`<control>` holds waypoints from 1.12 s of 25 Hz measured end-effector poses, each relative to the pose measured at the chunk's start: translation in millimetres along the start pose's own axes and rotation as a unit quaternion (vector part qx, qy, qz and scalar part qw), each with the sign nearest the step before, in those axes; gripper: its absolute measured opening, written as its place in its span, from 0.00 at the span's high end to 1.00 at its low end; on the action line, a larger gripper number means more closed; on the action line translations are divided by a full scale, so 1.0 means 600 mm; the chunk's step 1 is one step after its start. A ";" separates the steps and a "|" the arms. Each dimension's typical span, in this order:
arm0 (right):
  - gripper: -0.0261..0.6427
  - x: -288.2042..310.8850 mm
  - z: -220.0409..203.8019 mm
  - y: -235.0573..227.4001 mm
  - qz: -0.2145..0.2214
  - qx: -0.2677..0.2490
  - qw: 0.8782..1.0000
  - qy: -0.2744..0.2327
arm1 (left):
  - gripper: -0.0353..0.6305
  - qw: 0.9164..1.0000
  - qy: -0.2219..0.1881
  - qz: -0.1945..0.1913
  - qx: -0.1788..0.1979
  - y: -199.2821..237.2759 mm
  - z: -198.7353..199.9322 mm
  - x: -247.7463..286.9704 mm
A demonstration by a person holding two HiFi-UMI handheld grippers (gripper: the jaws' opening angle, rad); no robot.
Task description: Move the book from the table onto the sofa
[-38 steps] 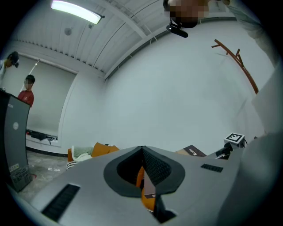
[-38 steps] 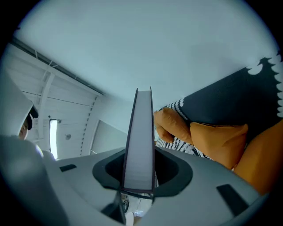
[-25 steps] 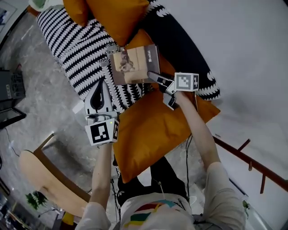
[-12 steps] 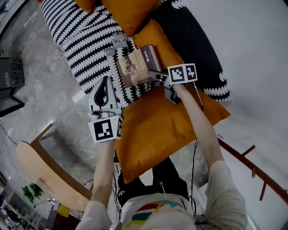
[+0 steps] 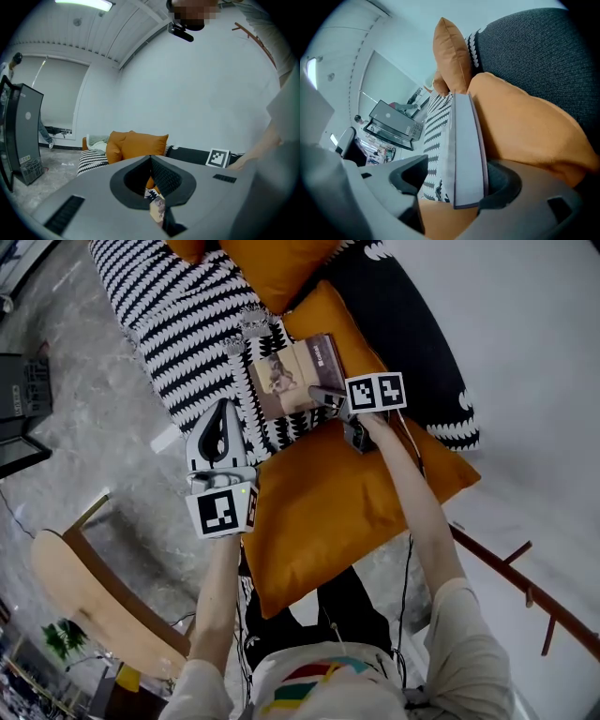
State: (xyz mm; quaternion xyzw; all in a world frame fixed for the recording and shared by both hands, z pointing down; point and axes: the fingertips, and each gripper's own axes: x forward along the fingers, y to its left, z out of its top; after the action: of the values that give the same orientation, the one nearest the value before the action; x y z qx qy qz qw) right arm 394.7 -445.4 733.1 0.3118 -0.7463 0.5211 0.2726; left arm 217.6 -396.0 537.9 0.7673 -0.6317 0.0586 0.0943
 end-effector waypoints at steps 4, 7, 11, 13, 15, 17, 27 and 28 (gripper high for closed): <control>0.37 -0.021 0.025 0.009 -0.061 -0.022 0.996 -0.058 | 0.94 1.000 -0.007 0.003 -0.001 0.010 0.023 -0.015; 0.34 -0.053 0.052 -0.004 -0.130 -0.037 0.985 -0.107 | 0.94 1.000 -0.020 0.005 0.002 0.020 0.051 -0.021; 0.34 -0.111 0.053 -0.001 -0.154 -0.016 0.980 -0.123 | 0.94 0.999 -0.041 0.009 0.005 0.029 0.104 -0.043; 0.34 -0.153 0.054 0.016 -0.160 0.001 0.977 -0.142 | 0.94 0.999 -0.050 0.010 0.006 0.032 0.142 -0.060; 0.34 -0.198 0.062 0.045 -0.159 0.013 0.973 -0.168 | 0.94 0.998 -0.063 0.009 0.005 0.035 0.182 -0.078; 0.34 -0.241 0.078 0.091 -0.136 0.015 0.971 -0.195 | 0.94 0.997 -0.080 0.004 0.007 0.037 0.226 -0.094; 0.94 -0.532 0.131 0.405 -0.125 -0.025 0.890 -0.438 | 0.94 0.986 -0.160 -0.042 0.014 0.028 0.450 -0.235; 0.94 -0.564 0.122 0.446 -0.119 -0.034 0.877 -0.463 | 0.94 0.985 -0.163 -0.048 0.018 0.025 0.465 -0.252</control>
State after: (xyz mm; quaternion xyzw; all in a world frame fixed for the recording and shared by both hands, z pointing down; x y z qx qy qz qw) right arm 410.4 -383.4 299.9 0.5945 -0.7618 0.2549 -0.0340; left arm 165.4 -314.6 235.0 0.7973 -0.6001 -0.0608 -0.0213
